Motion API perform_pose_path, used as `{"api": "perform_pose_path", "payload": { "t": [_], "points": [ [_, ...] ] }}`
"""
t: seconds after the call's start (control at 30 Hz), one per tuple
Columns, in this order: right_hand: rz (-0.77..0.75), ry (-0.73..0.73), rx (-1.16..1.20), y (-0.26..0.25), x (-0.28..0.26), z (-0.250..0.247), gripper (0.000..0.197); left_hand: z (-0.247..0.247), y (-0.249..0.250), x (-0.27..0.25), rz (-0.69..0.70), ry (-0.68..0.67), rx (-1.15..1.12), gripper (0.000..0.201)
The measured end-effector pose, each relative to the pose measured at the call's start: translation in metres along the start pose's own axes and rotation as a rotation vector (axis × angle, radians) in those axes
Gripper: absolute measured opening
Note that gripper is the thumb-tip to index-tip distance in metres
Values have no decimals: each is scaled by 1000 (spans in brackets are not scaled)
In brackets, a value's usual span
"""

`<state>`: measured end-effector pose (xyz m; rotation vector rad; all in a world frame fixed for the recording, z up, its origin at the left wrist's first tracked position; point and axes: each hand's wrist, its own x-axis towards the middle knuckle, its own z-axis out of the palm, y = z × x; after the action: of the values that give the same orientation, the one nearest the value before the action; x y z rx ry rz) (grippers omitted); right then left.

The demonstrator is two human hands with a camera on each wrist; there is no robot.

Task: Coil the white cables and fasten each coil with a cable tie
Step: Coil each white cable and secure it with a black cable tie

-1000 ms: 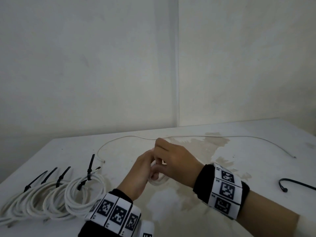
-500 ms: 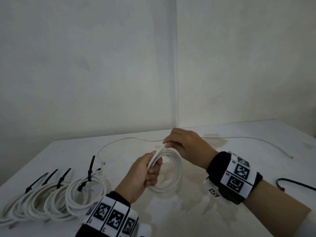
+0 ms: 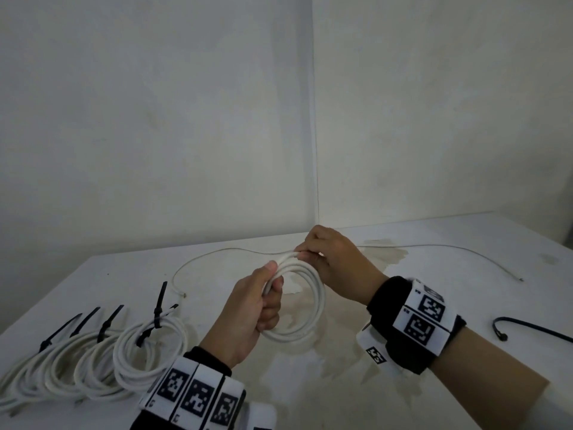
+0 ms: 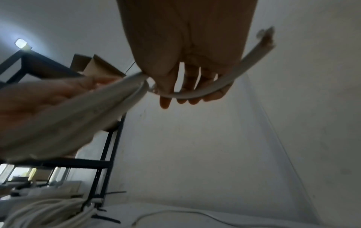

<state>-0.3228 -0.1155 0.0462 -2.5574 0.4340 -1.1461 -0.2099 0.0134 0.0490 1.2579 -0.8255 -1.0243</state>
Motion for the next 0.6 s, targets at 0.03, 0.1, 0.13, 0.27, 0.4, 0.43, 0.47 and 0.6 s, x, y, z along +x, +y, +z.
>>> {"api": "perform_pose_path", "payload": {
  "t": [0.03, 0.1, 0.13, 0.27, 0.4, 0.43, 0.47, 0.6],
  "points": [
    [35, -33, -14, -1, -1, -1, 25, -1, -1, -1, 5, 8, -8, 39],
    [114, -124, -12, -2, -3, -6, 22, -4, -3, -1, 16, 23, -30, 39],
    [153, -175, 0, -2, -4, -8, 21, -5, -3, 0, 17, 29, -43, 39],
    [265, -273, 32, -8, -4, -16, 18, -7, -2, 2, 29, 38, -89, 39],
    [364, -251, 160, -11, -4, -17, 15, -7, -2, 3, 35, 41, -129, 39],
    [400, -244, 234, -12, -5, -16, 15, -7, -2, 3, 42, 42, -137, 39],
    [431, -235, 299, -14, -6, -14, 16, -7, -1, 4, 49, 43, -143, 39],
    [601, -182, 671, -20, -7, -9, 27, -8, 1, 7, 57, 59, -156, 39]
  ]
}}
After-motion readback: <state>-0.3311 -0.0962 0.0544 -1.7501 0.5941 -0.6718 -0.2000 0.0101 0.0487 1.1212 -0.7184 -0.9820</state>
